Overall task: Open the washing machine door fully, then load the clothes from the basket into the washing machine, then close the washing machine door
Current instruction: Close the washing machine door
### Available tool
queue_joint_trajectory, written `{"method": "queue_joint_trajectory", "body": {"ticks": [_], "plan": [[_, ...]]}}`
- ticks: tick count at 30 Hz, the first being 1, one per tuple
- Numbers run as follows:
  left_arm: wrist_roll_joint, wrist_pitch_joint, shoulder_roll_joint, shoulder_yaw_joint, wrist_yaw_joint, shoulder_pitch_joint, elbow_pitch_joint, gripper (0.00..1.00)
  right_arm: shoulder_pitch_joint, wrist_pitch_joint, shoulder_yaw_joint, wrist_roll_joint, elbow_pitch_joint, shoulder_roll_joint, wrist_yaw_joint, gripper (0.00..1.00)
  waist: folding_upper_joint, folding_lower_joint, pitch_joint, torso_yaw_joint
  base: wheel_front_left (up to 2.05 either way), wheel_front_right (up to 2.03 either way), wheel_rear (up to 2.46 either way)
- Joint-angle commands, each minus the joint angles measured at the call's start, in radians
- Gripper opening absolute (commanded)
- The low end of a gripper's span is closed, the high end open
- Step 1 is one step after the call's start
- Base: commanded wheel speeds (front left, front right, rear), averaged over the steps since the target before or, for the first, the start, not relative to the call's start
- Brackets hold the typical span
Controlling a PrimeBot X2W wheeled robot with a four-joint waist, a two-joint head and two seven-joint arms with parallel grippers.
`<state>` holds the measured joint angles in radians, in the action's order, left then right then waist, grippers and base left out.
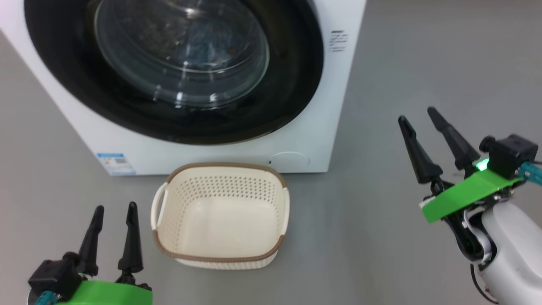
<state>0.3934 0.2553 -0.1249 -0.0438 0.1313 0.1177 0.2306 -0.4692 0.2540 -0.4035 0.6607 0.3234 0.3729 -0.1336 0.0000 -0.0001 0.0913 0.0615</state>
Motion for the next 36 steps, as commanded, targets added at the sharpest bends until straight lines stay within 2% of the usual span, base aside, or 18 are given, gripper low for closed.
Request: {"method": "queue_joint_trajectory", "body": {"ticks": [1,18,36], "plan": [[0.005,0.006,-0.020,0.036,-0.001,0.003,-0.026,1.00,0.035,0.008,0.003,-0.003,-0.030,0.001,0.003,1.00,0.0000,0.0001,-0.048,-0.056,0.00,0.00,0.00],[0.054,-0.003,-0.018,0.033,-0.001,-0.037,-0.032,1.00,0.207,0.008,0.090,-0.043,-0.079,-0.026,0.003,1.00,0.0000,0.0001,-0.095,-0.134,0.00,0.00,0.00],[0.059,0.000,-0.030,0.025,-0.016,-0.034,-0.035,1.00,0.260,0.008,0.154,-0.110,-0.090,-0.037,0.003,1.00,0.0000,0.0001,-0.093,-0.136,0.00,0.00,0.00]]}}
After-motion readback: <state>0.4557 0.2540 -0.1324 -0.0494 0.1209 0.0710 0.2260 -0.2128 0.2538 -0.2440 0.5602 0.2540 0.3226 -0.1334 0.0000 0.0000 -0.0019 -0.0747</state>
